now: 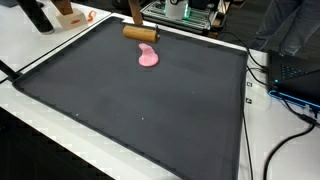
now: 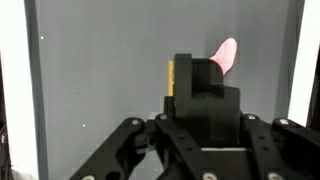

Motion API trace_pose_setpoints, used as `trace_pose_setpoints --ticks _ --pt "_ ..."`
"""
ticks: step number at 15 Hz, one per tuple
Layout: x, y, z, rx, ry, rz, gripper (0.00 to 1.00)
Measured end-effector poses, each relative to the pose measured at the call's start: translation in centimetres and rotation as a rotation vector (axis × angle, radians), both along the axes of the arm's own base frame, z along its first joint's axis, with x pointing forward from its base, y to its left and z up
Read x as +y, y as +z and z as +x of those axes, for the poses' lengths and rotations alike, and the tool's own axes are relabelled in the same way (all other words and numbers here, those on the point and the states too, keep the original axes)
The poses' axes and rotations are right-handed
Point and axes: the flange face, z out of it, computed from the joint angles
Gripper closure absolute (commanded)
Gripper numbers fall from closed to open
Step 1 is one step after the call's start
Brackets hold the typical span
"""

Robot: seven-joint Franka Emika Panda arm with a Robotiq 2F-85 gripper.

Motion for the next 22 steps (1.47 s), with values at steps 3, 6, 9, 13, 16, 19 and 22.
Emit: trace_pose_setpoints --ticks 3,6,9,13,16,19,22 --pt "0.3 0.0 -0.3 0.003 0.016 -0.005 0.51" --pt "0.2 0.0 -0.3 0.004 0.021 -0.006 0.76" --pt "0.3 -0.2 -0.3 0.006 0.026 -0.008 0.76" --pt "3.6 -0.9 -0.8 0.018 0.157 -0.11 0.76" --pt "7.7 -2.1 -1.6 0.032 0.29 -0.186 0.76" --pt "11.2 -4.0 -2.3 0.058 0.429 -0.246 0.76" --pt "13.8 -5.9 -2.9 0.097 0.571 -0.296 0.76"
